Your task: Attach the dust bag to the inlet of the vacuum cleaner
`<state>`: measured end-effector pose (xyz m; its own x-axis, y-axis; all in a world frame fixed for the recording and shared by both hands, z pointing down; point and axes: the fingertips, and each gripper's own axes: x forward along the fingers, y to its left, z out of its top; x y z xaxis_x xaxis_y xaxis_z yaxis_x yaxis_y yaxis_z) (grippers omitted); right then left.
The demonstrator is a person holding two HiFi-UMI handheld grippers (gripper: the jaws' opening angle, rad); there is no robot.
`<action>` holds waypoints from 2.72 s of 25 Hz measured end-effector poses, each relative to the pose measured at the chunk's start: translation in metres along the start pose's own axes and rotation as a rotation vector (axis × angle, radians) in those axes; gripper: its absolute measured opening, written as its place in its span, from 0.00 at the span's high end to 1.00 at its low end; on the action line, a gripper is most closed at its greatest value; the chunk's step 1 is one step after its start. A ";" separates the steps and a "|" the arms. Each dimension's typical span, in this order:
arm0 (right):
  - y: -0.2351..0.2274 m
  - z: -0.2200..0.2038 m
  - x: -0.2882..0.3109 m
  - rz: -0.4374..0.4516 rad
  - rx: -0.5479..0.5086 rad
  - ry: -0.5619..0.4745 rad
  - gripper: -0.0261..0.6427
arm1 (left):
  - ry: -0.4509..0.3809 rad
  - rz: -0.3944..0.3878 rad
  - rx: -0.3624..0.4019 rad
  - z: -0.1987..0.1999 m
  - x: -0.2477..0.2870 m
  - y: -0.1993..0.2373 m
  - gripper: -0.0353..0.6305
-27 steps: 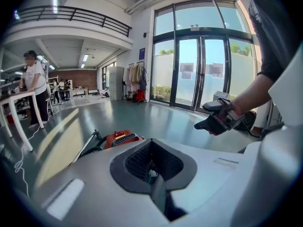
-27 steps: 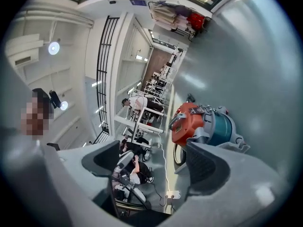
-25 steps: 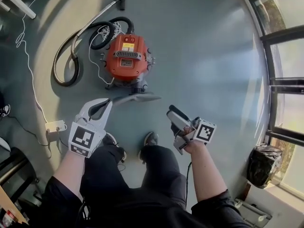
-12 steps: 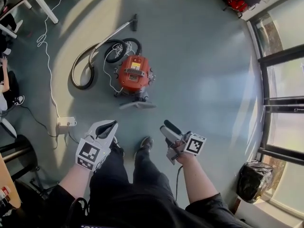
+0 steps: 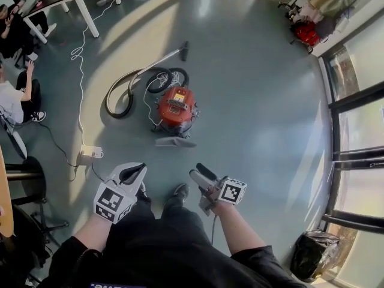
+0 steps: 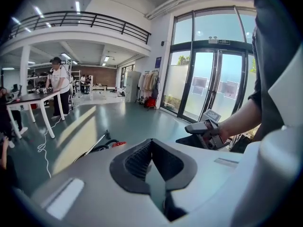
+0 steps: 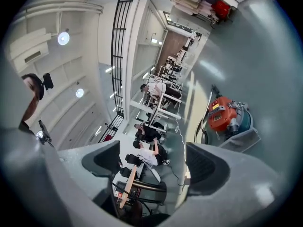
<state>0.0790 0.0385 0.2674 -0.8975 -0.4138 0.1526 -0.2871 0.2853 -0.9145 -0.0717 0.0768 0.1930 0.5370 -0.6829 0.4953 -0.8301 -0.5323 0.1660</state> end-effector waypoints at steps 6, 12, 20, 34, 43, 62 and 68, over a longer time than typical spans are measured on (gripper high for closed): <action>0.058 -0.021 -0.007 -0.003 -0.043 -0.052 0.32 | 0.003 -0.114 0.128 -0.003 -0.051 -0.032 0.91; 0.113 -0.060 0.000 -0.014 -0.040 -0.166 0.33 | -0.058 -0.170 0.117 -0.017 -0.103 -0.035 0.92; 0.171 -0.105 0.000 -0.022 -0.159 -0.140 0.34 | -0.113 -0.254 0.160 -0.024 -0.147 -0.069 0.92; 0.184 -0.110 -0.088 0.091 -0.372 -0.069 0.64 | -0.139 -0.119 0.066 -0.007 -0.139 -0.174 0.92; 0.237 -0.117 -0.114 0.045 -0.719 -0.107 0.80 | -0.149 -0.213 0.169 0.019 -0.141 -0.215 0.92; 0.298 -0.170 -0.079 0.056 -1.058 -0.060 0.97 | -0.200 -0.299 0.212 0.012 -0.173 -0.206 0.92; 0.298 -0.175 -0.077 0.061 -1.066 -0.035 0.97 | -0.193 -0.303 0.205 0.008 -0.174 -0.207 0.92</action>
<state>0.0044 0.3062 0.0489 -0.9150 -0.3928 0.0917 -0.4017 0.9081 -0.1183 0.0075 0.3017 0.0654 0.7869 -0.5512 0.2775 -0.5937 -0.7989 0.0966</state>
